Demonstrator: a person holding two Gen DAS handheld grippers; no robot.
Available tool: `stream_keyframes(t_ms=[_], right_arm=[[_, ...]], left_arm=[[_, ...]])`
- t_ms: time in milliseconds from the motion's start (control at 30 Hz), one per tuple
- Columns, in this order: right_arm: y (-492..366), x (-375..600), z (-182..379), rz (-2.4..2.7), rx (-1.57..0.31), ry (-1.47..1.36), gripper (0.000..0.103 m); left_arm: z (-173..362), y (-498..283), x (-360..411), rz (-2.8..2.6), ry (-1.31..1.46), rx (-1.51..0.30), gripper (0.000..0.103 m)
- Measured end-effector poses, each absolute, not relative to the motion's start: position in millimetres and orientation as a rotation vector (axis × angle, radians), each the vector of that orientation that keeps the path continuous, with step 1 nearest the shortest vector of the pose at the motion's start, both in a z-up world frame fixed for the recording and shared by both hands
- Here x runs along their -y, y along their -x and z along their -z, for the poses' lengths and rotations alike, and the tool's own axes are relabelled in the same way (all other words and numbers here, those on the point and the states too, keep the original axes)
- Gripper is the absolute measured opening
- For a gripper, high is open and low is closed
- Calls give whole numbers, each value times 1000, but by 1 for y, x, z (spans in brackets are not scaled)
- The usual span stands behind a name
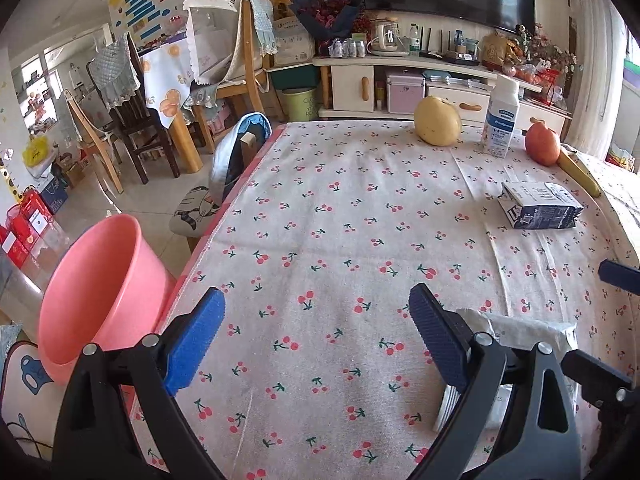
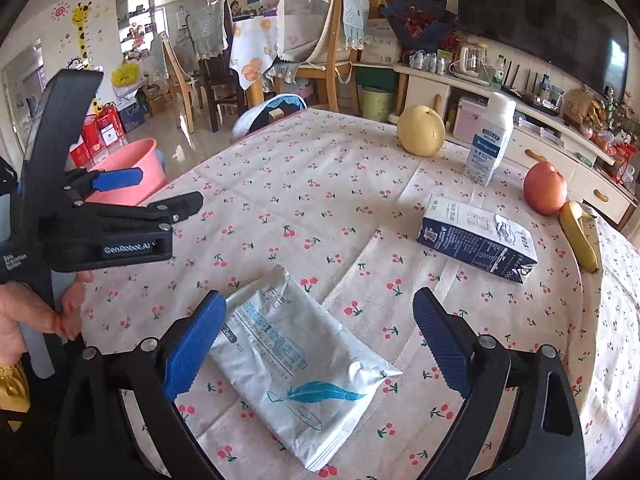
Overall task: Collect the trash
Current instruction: 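Grasp the white milk carton with the left tool while the right tool lowers onto the feather wipes pack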
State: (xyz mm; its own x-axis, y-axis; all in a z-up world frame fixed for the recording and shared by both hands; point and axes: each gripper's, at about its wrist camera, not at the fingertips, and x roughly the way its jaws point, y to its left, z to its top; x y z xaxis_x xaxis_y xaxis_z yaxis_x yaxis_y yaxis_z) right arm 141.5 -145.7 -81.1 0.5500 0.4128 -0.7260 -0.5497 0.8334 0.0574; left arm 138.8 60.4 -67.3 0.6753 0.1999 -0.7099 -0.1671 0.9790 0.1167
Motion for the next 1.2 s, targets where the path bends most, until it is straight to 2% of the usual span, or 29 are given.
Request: stream_keyframes(t_ms=[567,1033,1200], right_arm=[[-168,137,131,-779,-933,270,94],[-138,117,134,-850,-920,429,97],[-139,121,135,-801,-920,402,97]], left_arm=[[58,-144,-88,-73,248,-814,94],[68,-155,-75,-30,238,-846,94],[65,-169,-56,36,233,-850,94]])
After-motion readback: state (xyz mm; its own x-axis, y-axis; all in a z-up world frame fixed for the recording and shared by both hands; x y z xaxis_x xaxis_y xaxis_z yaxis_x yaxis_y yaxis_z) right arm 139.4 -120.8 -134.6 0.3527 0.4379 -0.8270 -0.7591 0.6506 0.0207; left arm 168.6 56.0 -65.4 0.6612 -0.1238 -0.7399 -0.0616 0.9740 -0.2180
